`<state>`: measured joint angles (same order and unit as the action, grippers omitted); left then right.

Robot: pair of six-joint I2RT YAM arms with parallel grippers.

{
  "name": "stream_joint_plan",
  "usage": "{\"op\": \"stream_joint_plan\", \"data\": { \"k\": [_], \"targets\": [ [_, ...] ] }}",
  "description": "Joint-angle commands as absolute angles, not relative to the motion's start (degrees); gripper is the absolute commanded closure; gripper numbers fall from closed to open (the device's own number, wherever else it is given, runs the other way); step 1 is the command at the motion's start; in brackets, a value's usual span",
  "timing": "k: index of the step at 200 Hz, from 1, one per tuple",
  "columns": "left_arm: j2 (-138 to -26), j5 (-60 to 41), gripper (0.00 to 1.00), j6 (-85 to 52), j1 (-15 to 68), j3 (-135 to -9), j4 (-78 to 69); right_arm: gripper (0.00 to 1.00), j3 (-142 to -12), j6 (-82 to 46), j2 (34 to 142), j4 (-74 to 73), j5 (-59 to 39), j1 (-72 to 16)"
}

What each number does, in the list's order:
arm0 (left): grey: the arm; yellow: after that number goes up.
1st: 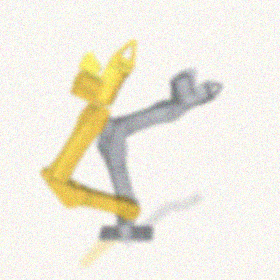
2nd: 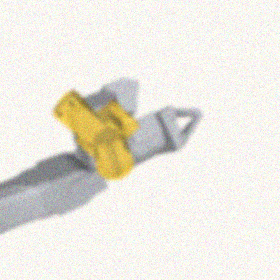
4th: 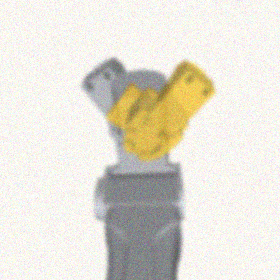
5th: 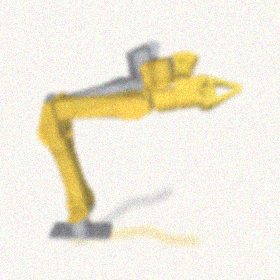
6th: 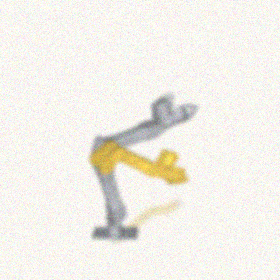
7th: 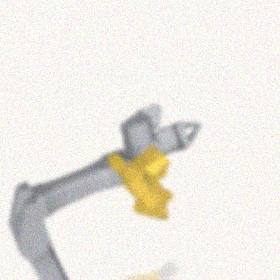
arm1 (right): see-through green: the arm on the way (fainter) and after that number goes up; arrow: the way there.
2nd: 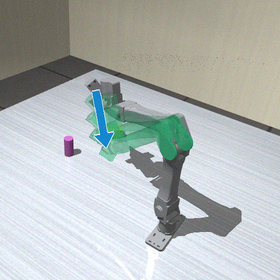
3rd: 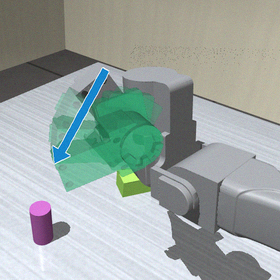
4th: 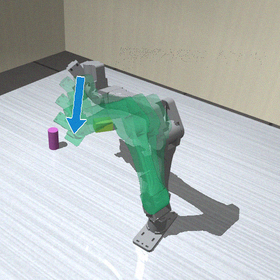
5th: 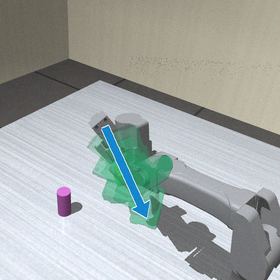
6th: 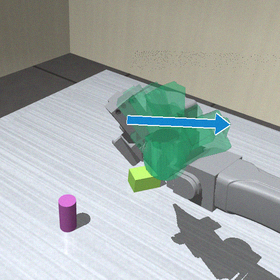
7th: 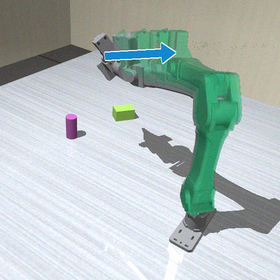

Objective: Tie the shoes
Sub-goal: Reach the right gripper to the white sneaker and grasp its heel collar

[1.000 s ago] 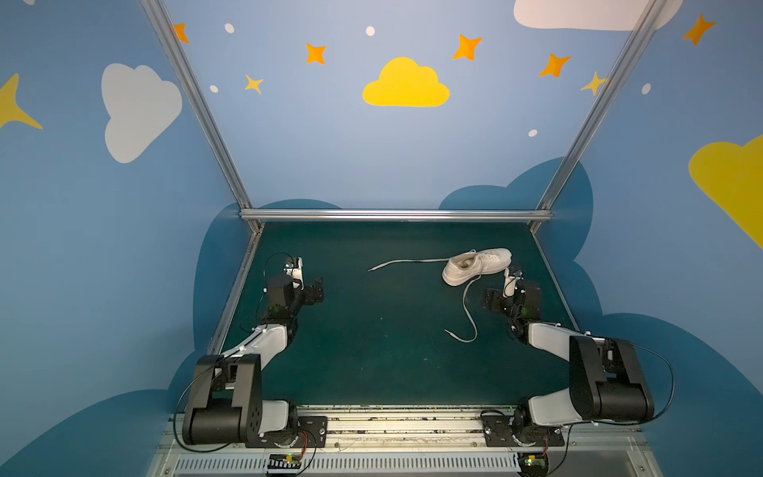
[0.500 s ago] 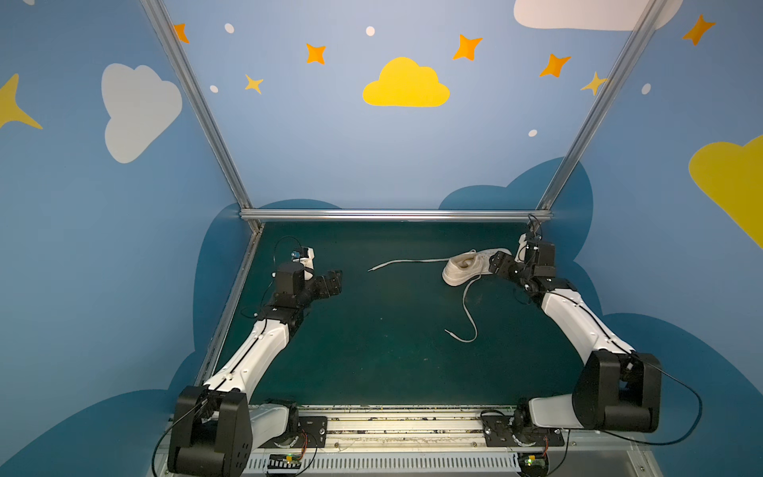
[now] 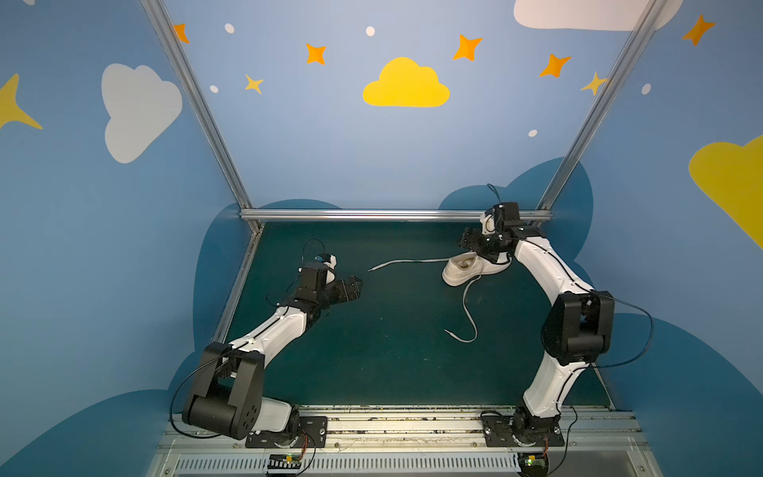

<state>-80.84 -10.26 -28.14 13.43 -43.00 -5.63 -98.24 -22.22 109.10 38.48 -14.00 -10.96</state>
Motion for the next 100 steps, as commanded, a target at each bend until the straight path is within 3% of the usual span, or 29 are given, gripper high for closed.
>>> {"op": "stream_joint_plan", "data": {
  "k": [1, 49, 100],
  "targets": [
    [-81.0, -11.5, 0.01, -28.3, 13.6, -44.3, -5.7, 0.18, -104.6, -19.1, 113.6, 50.6, -12.0, -13.3],
    [-80.5, -11.8, 0.01, -27.5, 13.6, -44.5, -3.8, 0.5, -117.0, -16.1, 123.1, 61.4, -5.1, -16.6],
    [-80.3, -12.0, 0.01, -27.6, 13.6, -44.5, -3.4, 0.63, -123.9, -12.0, 128.5, 66.3, 0.6, -18.1]
  ]
}}
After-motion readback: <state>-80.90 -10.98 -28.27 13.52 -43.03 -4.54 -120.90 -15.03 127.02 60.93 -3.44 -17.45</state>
